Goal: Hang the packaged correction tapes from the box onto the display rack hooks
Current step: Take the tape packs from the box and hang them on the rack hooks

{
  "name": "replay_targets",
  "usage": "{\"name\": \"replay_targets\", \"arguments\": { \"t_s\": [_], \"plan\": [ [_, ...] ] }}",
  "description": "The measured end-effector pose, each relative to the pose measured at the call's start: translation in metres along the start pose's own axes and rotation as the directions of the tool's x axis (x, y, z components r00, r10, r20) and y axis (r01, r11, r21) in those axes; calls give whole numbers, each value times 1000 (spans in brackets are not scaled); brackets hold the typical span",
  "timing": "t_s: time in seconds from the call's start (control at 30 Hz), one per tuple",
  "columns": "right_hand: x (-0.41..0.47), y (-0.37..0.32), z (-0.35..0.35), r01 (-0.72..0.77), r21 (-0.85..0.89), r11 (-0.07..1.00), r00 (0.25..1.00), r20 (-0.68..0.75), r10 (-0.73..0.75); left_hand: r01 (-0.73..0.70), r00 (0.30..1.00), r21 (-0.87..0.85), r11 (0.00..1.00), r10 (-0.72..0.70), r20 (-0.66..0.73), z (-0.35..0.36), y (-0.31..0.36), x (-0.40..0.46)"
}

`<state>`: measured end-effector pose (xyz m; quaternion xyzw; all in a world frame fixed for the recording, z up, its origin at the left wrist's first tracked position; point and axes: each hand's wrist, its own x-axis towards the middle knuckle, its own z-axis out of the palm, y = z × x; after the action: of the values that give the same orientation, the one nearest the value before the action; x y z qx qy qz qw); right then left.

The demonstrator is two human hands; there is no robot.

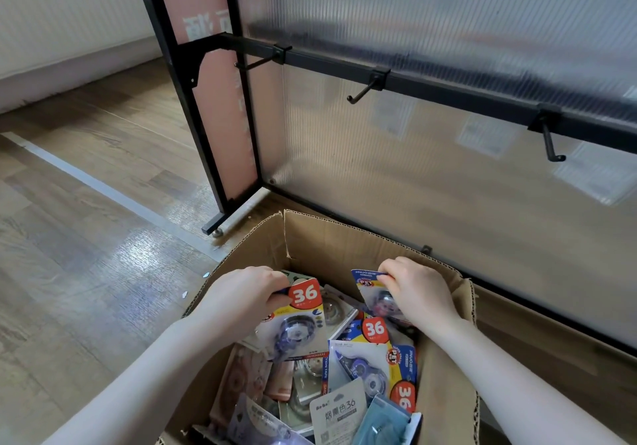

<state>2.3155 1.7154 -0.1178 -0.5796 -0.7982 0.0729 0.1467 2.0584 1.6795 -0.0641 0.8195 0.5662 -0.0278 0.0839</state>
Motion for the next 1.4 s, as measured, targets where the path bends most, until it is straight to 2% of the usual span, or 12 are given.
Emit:
{"name": "replay_targets", "arguments": {
  "t_s": [0.23,0.43,0.57,0.63,0.73,0.87,1.03,1.13,1.4],
  "plan": [
    [4,-9,-9,-11,53,999,999,-51,14,-11,995,-43,999,6,-98,0,13,6],
    [3,-1,-39,-2,147,989,984,-179,29,12,968,-120,993,-42,-247,-6,17,14],
    [-8,9,-67,-16,181,983,953,-294,70,-10,926,-221,975,-74,-369,-22,23,18],
    [-19,12,-87,-48,202,978,944,-312,110,-26,922,-222,975,-62,-382,-39,31,17],
    [-42,10,-125,-106,217,970,951,-264,163,-40,942,-241,970,-43,-332,-79,51,9],
    [-65,-5,-197,-177,255,951,944,-230,238,-83,944,-261,962,-8,-330,-156,85,1],
    [-81,-18,-309,-222,253,942,921,-263,288,-182,942,-283,942,84,-326,-259,130,-4],
    [-92,-17,-372,-290,237,927,888,-295,353,-227,929,-232,946,139,-343,-316,158,-8],
    [-122,-6,-481,-350,226,909,836,-364,412,-320,909,-249,914,222,-351,-409,216,-15]
  ]
}}
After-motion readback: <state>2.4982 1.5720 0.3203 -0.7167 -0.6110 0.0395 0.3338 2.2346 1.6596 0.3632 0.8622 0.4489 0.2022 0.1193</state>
